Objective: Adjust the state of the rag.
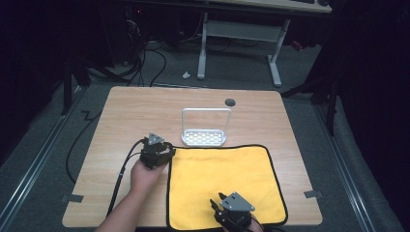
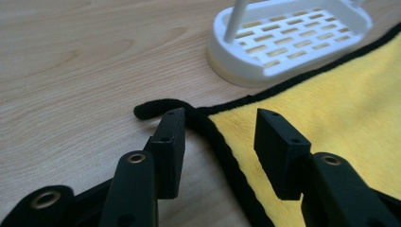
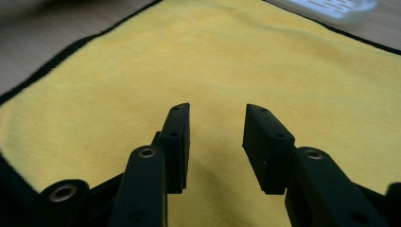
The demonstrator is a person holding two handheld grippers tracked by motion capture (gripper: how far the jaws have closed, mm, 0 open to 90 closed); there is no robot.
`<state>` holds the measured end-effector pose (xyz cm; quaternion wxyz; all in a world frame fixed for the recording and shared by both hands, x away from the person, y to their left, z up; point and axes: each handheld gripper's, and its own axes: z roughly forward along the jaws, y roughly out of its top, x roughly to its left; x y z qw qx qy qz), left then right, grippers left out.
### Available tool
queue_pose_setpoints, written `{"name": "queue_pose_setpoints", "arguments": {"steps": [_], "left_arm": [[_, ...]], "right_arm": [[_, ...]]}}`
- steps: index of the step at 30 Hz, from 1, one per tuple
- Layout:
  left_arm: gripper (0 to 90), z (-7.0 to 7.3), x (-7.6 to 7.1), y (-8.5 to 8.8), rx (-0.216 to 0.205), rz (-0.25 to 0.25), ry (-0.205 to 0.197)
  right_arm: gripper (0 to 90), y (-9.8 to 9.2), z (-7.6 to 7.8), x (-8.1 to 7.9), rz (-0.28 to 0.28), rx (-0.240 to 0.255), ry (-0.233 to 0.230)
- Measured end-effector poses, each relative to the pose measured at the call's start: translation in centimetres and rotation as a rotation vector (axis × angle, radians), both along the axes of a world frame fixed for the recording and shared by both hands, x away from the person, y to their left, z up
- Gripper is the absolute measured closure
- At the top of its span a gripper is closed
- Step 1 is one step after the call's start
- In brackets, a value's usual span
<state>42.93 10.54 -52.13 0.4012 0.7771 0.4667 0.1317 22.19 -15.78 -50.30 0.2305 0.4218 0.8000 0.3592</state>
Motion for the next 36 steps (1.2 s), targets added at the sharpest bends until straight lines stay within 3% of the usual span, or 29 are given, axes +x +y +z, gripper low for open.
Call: {"name": "queue_pose_setpoints", "arguments": {"steps": [5,8,14,17,21,28,36], "left_arm": [[52.8,-0.5,0.2,-0.6,0.016,-0.017,0.028],[55.0,-0.6,0.2,-0.9,0.003,-0.019,0.032],[73.3,-0.8,0.0,-1.4,0.016,-0.023,0.031],[82.3,-0.9,-0.3,-1.6,0.04,-0.034,0.011],[85.9,-0.9,-0.4,-1.6,0.043,-0.035,-0.001],[86.6,-1.0,-0.3,-1.4,0.035,-0.025,-0.003],[86.7,-1.0,-0.4,-1.4,0.029,-0.029,-0.012]], "right_arm": [[62.0,2.5,0.1,-0.9,0.076,0.013,-0.004],[62.0,3.9,0.1,-1.5,0.117,0.01,-0.003],[61.6,7.4,-0.8,-2.5,0.207,0.022,0.013],[61.0,8.8,-1.3,-2.6,0.239,0.013,0.02],[59.0,10.1,-1.8,-2.7,0.273,0.015,0.023],[58.7,11.1,-2.8,-2.8,0.291,-0.024,0.039],[75.2,10.8,-2.9,-2.4,0.288,-0.052,0.023]]}}
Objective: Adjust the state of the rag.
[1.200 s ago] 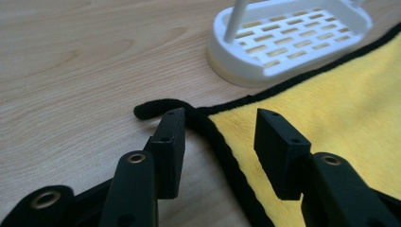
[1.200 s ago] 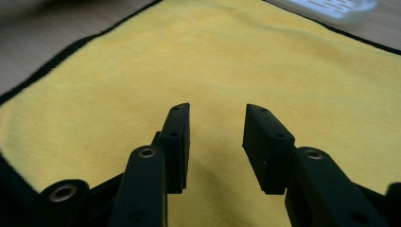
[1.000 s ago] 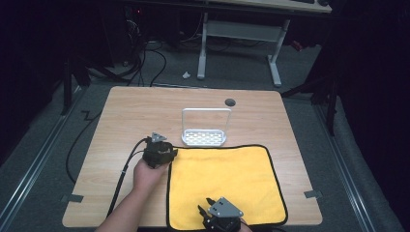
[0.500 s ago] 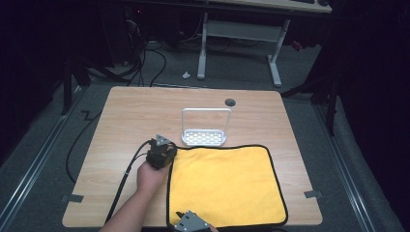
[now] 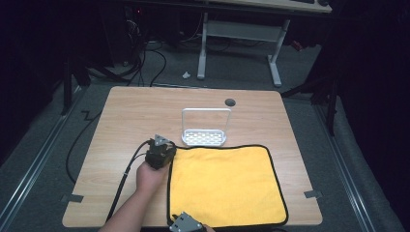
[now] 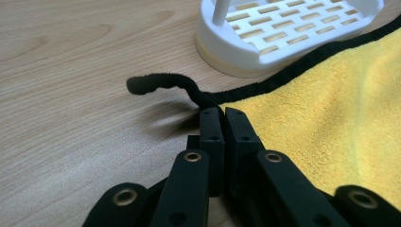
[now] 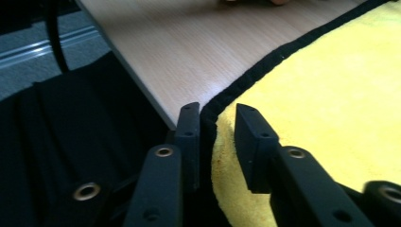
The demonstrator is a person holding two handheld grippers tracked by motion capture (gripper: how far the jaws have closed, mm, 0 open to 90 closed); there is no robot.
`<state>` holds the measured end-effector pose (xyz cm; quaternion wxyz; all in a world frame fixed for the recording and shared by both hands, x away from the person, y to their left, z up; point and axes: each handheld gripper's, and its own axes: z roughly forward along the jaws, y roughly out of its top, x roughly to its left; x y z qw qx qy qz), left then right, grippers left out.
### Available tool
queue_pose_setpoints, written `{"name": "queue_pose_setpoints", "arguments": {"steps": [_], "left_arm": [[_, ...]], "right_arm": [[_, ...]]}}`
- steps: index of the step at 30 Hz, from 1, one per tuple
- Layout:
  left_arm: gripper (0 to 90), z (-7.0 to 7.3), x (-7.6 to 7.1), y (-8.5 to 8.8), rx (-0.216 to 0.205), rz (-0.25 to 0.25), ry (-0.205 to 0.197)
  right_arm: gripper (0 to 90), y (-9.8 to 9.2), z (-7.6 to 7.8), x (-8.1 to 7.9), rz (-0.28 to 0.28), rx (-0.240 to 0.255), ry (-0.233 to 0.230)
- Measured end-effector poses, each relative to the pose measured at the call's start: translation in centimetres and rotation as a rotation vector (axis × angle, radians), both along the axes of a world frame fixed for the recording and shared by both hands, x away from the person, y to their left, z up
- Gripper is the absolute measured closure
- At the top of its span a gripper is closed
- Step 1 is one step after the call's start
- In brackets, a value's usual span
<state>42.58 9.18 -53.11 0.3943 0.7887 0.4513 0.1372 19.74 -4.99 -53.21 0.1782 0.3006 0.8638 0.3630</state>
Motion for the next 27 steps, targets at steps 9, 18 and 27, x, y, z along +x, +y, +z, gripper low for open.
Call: {"name": "queue_pose_setpoints", "arguments": {"steps": [9,18,27], "left_arm": [[87.2,0.0,-0.2,0.1,-0.016,0.008,-0.018],[87.2,0.8,-0.2,2.1,-0.049,0.039,-0.051],[87.3,1.6,-0.5,8.5,-0.045,0.125,-0.068]], "right_arm": [[83.9,-0.2,0.1,0.0,-0.018,-0.001,-0.031],[84.1,0.4,2.1,0.2,0.002,0.06,-0.091],[84.1,4.8,3.3,0.9,0.087,0.079,-0.13]]}}
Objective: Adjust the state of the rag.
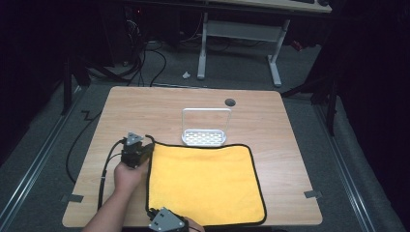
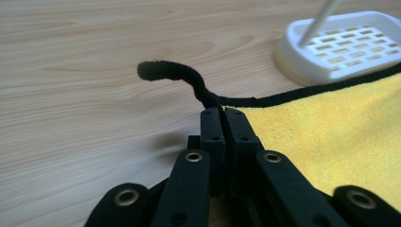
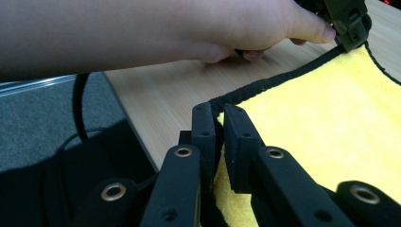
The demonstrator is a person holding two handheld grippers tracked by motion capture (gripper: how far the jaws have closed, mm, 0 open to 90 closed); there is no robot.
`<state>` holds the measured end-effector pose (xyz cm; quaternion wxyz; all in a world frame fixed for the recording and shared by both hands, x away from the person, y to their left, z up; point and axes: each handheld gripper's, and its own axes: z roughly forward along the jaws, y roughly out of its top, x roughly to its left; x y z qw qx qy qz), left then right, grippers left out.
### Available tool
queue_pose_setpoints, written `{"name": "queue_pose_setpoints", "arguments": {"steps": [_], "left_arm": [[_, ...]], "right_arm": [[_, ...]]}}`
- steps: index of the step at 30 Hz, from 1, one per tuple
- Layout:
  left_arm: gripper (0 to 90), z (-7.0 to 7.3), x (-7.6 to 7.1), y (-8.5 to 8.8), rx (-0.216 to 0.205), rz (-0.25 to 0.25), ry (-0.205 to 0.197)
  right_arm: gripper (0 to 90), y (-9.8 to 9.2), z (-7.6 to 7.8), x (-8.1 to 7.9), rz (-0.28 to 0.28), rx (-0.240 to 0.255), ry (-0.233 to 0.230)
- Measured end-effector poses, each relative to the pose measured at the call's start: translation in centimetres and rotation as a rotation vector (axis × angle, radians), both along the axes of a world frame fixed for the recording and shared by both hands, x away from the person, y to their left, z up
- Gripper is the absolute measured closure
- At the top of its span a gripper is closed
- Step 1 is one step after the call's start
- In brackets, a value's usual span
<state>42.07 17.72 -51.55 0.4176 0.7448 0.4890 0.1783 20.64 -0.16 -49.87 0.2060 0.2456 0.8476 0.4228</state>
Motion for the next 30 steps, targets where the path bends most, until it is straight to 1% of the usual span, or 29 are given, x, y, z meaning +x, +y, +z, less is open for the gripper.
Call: {"name": "queue_pose_setpoints", "arguments": {"steps": [4,5,6,9,10,12,14,17,20,21,22,24,26,28,29,30], "left_arm": [[87.3,0.5,-0.5,3.4,0.007,0.05,-0.008],[87.4,0.6,-0.6,4.1,0.01,0.059,-0.008],[87.4,0.7,-0.8,5.2,0.008,0.077,-0.007],[87.4,0.8,-1.4,7.6,0.007,0.115,-0.004],[87.4,0.8,-1.6,8.3,0.006,0.128,-0.004],[87.4,0.9,-2.0,9.5,0.01,0.139,-0.004],[87.4,1.1,-2.3,10.1,0.0,0.142,-0.006],[87.4,1.5,-2.4,9.8,0.0,0.123,-0.02],[87.4,2.0,-2.5,9.2,-0.011,0.109,-0.044],[87.4,2.3,-2.4,9.0,-0.016,0.107,-0.052],[87.4,2.5,-2.5,8.9,-0.032,0.105,-0.059],[87.4,2.9,-2.4,8.3,-0.044,0.101,-0.068],[87.5,3.3,-2.3,7.3,-0.048,0.085,-0.079],[87.4,3.8,-2.0,6.0,-0.061,0.071,-0.092],[87.4,4.1,-1.9,5.4,-0.071,0.067,-0.098],[87.4,4.4,-1.8,4.8,-0.082,0.062,-0.104]], "right_arm": [[84.0,2.4,0.2,0.2,0.046,0.004,-0.008],[84.0,3.2,0.3,0.3,0.061,0.009,-0.012],[84.0,3.6,0.3,0.3,0.069,0.014,-0.012],[84.0,5.6,0.7,0.3,0.112,0.026,-0.017],[84.0,6.1,0.8,0.3,0.123,0.027,-0.018],[84.0,7.2,0.9,0.2,0.148,0.04,-0.017],[83.9,8.1,1.1,0.0,0.174,0.047,-0.014],[83.9,9.0,1.3,-0.5,0.196,0.046,-0.016],[83.9,9.2,1.4,-0.7,0.202,0.051,-0.017],[83.9,9.2,1.5,-0.8,0.2,0.051,-0.018],[83.9,9.1,1.6,-0.8,0.195,0.052,-0.02],[83.9,8.7,2.0,-0.9,0.181,0.067,-0.034],[83.9,7.8,2.6,-0.9,0.159,0.082,-0.055],[83.8,6.7,3.3,-0.9,0.132,0.088,-0.085],[83.8,5.7,3.7,-0.9,0.11,0.09,-0.106],[83.8,4.8,4.1,-0.9,0.09,0.095,-0.117]]}}
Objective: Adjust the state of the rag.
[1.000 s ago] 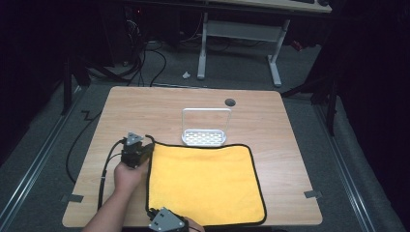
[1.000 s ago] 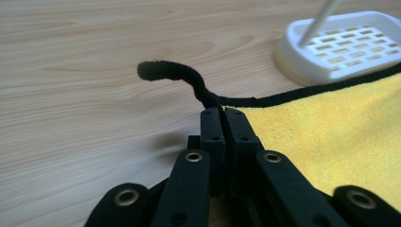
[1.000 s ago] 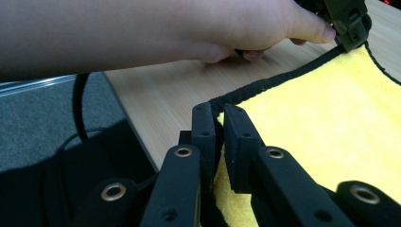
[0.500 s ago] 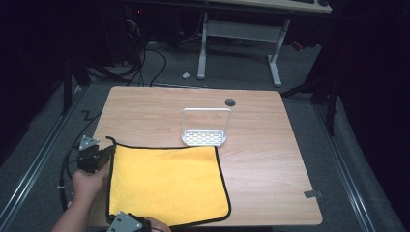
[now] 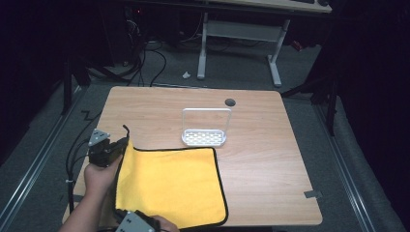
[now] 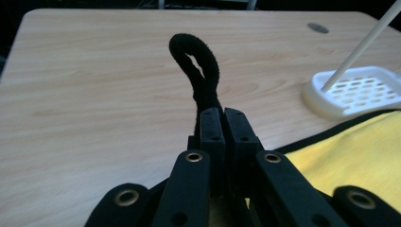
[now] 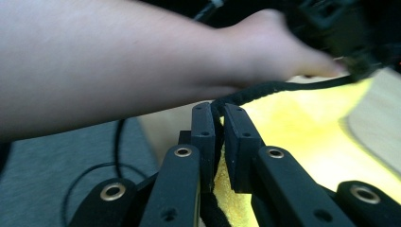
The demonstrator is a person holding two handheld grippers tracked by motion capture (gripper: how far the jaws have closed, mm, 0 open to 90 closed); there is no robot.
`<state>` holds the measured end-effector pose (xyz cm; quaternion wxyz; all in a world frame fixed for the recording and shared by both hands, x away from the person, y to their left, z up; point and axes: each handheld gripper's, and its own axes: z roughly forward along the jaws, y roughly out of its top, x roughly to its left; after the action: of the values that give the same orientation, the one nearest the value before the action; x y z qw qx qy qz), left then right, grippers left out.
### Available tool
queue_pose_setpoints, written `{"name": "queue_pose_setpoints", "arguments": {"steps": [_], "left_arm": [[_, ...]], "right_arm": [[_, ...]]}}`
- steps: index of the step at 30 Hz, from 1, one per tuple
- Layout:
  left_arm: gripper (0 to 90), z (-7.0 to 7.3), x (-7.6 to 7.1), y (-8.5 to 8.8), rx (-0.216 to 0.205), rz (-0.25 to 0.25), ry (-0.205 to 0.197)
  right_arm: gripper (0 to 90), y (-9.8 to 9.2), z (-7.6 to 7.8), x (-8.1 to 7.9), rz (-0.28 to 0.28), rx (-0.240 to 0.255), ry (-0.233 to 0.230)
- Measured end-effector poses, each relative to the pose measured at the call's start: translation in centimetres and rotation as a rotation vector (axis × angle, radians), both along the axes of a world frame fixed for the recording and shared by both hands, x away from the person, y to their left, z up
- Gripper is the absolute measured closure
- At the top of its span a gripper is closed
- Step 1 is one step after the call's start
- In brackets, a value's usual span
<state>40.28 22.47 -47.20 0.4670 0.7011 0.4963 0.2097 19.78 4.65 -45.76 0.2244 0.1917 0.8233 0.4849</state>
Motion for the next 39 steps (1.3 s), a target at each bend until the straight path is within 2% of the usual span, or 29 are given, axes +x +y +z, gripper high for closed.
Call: {"name": "queue_pose_setpoints", "arguments": {"steps": [5,7,9,14,17,22,25,28,31,34,36,39], "left_arm": [[87.5,1.5,0.5,-4.0,-0.028,-0.044,-0.041],[87.5,1.8,0.6,-5.9,-0.029,-0.068,-0.051],[87.5,1.8,0.6,-8.4,-0.023,-0.106,-0.055],[87.5,1.0,0.3,-13.4,-0.034,-0.163,-0.046],[87.4,0.2,-0.2,-16.5,-0.015,-0.195,-0.039],[87.1,-1.8,-0.1,-20.0,0.006,-0.217,0.02],[86.7,-2.9,0.3,-21.4,0.014,-0.21,0.057],[85.6,-3.5,0.7,-22.0,0.041,-0.2,0.078],[83.6,-3.6,0.9,-22.0,0.03,-0.202,0.087],[71.8,-3.3,0.8,-21.9,0.014,-0.213,0.09],[65.8,-3.0,0.6,-21.7,0.027,-0.219,0.079],[59.0,-2.4,0.1,-21.1,0.024,-0.227,0.068]], "right_arm": [[83.8,-5.0,1.7,-0.1,-0.109,0.026,-0.035],[83.8,-6.9,1.8,-0.2,-0.15,0.028,-0.042],[83.8,-8.8,1.6,-0.2,-0.193,0.016,-0.042],[83.8,-13.2,0.4,-0.5,-0.287,-0.01,-0.024],[83.8,-15.2,-0.4,-0.7,-0.328,-0.023,-0.004],[83.7,-17.9,-2.2,-1.0,-0.387,-0.058,0.029],[83.5,-19.0,-3.3,-1.1,-0.411,-0.08,0.062],[83.0,-19.8,-4.0,-1.2,-0.427,-0.098,0.091],[82.0,-20.3,-4.5,-1.0,-0.446,-0.11,0.12],[80.0,-20.6,-4.6,-1.1,-0.455,-0.101,0.135],[78.2,-20.8,-4.6,-1.2,-0.458,-0.099,0.135],[74.7,-21.1,-4.4,-1.3,-0.465,-0.093,0.135]]}}
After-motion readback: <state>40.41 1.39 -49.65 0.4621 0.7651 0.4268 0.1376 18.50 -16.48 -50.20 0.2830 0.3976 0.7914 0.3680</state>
